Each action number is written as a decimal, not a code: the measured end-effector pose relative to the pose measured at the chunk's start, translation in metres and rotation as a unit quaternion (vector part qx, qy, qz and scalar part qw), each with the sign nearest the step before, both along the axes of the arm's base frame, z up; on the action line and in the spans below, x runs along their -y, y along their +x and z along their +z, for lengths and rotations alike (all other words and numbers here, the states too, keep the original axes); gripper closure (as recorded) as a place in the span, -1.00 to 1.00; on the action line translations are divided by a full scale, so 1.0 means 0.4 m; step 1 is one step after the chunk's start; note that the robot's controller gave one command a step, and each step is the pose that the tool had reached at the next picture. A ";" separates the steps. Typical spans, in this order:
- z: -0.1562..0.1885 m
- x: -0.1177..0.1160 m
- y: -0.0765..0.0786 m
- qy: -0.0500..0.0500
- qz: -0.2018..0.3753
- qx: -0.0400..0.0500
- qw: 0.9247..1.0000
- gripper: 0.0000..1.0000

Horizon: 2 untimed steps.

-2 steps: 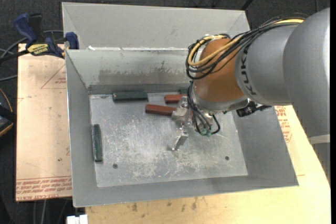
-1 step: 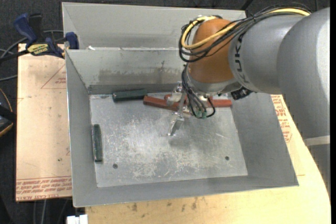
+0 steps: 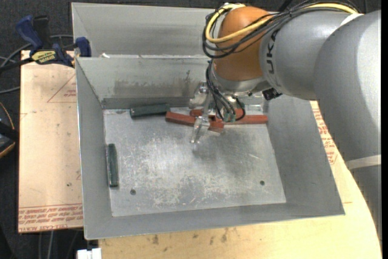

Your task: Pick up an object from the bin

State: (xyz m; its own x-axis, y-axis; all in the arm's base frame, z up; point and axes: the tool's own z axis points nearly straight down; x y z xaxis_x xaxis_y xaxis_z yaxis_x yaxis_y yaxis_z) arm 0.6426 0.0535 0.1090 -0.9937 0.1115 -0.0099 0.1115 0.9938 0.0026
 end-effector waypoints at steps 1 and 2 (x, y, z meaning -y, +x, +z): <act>-0.009 0.004 -0.003 0.000 0.005 -0.002 1.000 -1.00; -0.026 0.021 0.001 0.001 0.015 -0.002 1.000 -1.00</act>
Offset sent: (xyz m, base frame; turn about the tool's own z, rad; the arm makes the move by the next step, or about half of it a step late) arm -0.0024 0.0168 -0.0390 0.1244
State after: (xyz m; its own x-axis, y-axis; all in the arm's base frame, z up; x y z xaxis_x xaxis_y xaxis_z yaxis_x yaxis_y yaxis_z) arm 0.6429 0.0451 0.0988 -0.9966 0.0821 -0.0066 0.0821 0.9966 0.0046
